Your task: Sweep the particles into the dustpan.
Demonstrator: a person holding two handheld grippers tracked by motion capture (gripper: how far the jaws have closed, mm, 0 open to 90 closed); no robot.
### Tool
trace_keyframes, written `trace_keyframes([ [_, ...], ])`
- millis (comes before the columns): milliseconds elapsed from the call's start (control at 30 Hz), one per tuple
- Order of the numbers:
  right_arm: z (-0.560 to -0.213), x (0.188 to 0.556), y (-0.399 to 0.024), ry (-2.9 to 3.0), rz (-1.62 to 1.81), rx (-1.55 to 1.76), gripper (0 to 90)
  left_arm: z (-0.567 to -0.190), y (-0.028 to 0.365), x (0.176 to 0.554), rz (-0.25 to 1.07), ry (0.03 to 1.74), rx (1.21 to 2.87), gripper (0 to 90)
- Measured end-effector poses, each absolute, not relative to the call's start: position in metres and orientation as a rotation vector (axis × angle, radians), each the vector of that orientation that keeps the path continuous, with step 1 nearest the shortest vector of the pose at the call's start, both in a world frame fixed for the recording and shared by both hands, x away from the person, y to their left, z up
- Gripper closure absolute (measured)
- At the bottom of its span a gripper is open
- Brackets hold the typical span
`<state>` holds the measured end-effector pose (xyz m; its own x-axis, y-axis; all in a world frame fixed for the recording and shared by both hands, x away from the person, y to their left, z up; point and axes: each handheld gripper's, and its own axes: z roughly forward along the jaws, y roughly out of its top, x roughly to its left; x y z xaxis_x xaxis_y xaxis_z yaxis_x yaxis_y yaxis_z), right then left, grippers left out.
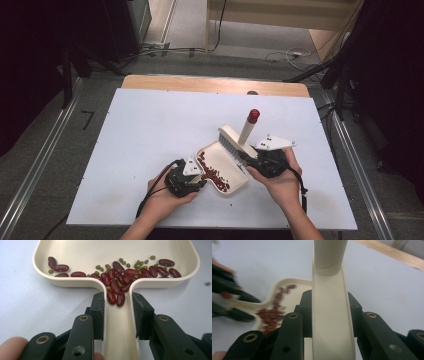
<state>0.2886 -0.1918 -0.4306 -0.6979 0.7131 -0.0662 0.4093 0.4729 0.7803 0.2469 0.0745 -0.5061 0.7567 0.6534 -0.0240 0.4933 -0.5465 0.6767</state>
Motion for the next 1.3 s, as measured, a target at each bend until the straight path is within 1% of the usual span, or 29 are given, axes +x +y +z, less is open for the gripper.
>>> trace_keyframes([
  [133, -0.451, 0.300, -0.201, 2.295, 1.038, 1.020, 65.4, -0.504, 0.080, 0.247, 0.298, 0.849, 2.279, 66.6],
  [267, -0.462, 0.302, -0.196, 2.264, 0.986, 1.055, 65.4, -0.499, 0.080, 0.245, 0.325, 0.836, 2.315, 66.5],
  [533, -0.467, 0.289, -0.173, 2.294, 0.974, 1.050, 65.4, -0.498, 0.081, 0.244, 0.316, 0.828, 2.330, 66.6],
  [733, -0.465, 0.278, -0.158, 2.343, 1.054, 1.053, 65.4, -0.499, 0.081, 0.245, 0.309, 0.829, 2.332, 66.6],
  [933, -0.452, 0.266, -0.148, 2.391, 1.170, 1.007, 65.4, -0.501, 0.083, 0.245, 0.299, 0.830, 2.311, 66.5],
  [1133, -0.437, 0.269, -0.166, 2.329, 1.217, 1.028, 65.4, -0.502, 0.084, 0.246, 0.296, 0.822, 2.312, 66.5],
  [1300, -0.447, 0.277, -0.176, 2.287, 1.141, 1.069, 65.4, -0.502, 0.084, 0.246, 0.302, 0.821, 2.315, 66.5],
])
